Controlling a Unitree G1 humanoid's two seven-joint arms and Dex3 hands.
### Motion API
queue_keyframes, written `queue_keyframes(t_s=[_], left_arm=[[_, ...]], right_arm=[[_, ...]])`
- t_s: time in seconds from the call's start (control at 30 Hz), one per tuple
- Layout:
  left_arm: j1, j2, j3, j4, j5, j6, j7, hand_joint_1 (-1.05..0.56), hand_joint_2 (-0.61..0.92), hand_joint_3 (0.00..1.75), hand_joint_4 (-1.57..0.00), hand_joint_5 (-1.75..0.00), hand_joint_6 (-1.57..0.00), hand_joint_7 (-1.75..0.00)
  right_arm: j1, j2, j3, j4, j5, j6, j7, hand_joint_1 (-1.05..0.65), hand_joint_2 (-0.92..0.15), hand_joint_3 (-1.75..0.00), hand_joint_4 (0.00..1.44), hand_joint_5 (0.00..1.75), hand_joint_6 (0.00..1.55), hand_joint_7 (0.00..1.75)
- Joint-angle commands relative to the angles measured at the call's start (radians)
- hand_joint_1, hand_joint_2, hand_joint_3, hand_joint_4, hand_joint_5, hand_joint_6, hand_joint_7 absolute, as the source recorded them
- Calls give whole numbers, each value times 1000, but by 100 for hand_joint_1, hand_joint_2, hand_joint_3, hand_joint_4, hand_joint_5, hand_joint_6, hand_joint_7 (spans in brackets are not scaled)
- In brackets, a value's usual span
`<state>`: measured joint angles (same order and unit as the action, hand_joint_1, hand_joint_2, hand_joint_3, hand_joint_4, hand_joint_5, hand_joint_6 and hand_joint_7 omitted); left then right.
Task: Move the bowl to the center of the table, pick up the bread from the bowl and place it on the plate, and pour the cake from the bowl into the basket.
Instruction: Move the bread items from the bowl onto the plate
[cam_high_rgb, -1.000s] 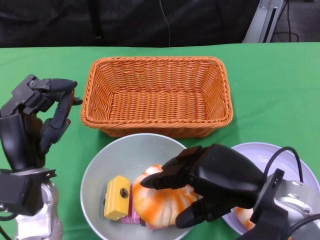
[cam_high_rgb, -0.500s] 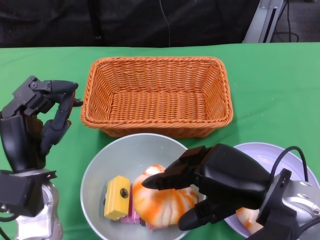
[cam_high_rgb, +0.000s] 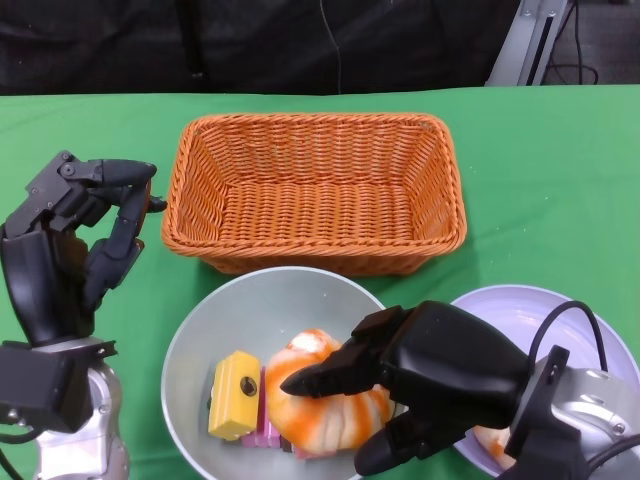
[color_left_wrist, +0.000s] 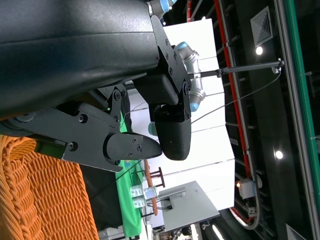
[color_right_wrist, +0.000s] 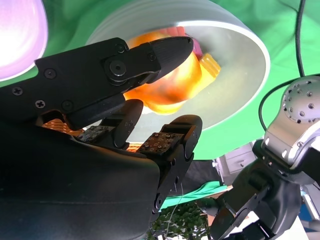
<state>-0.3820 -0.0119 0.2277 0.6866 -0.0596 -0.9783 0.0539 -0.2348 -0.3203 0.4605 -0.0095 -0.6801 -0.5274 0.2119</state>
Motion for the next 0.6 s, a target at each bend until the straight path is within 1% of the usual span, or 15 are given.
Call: queue_keyframes(t_s=[0.03,0.3,0.6], left_arm=[[-5,12,4,-14,5,-12,15,-16,92,36,-76,-135,-85,-101],[-2,11,3,-13,8,-32,16,-16,92,35,-75,-136,-84,-102],[1,9,1,-9,14,-38,20,-16,92,35,-76,-136,-85,-103]], right_arm=[[-8,-5,6,-3,-31,8,-16,-88,-92,-5,89,32,66,1],[-7,-1,19,4,-79,6,-47,-87,-92,-5,87,32,65,0],[-31,3,40,33,-85,6,-50,-87,-92,-6,87,29,62,0]])
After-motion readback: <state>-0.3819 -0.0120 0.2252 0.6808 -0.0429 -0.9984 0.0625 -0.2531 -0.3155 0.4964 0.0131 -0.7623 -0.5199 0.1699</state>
